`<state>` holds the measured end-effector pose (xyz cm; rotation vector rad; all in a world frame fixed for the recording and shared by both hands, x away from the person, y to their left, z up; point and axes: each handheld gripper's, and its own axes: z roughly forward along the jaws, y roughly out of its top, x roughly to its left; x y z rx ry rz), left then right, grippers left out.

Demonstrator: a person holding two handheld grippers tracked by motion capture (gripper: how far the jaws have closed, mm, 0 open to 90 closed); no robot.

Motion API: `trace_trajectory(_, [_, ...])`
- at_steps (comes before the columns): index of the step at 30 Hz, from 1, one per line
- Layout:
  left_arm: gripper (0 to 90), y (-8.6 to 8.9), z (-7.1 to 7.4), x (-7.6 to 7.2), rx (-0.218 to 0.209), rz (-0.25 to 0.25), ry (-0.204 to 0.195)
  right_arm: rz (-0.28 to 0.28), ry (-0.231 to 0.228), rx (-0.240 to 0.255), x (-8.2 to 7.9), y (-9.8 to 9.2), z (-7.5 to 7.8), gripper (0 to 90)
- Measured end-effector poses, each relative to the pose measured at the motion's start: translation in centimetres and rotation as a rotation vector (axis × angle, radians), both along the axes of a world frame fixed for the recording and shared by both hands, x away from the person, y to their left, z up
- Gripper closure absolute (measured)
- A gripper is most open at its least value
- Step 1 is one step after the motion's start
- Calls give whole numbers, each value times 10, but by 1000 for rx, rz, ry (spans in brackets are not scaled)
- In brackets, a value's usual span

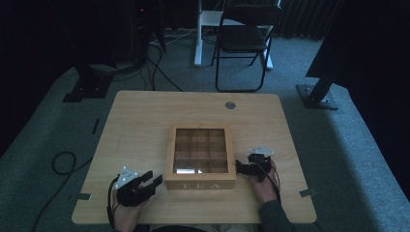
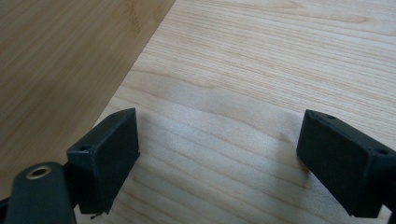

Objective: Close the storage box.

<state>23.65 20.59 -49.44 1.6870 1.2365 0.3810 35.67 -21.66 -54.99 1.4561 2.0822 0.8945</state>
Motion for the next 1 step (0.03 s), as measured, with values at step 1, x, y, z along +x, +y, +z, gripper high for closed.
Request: trace_trajectory(1, [511, 0, -1, 0, 0, 2, 0, 0, 0, 0, 0, 0, 0, 125])
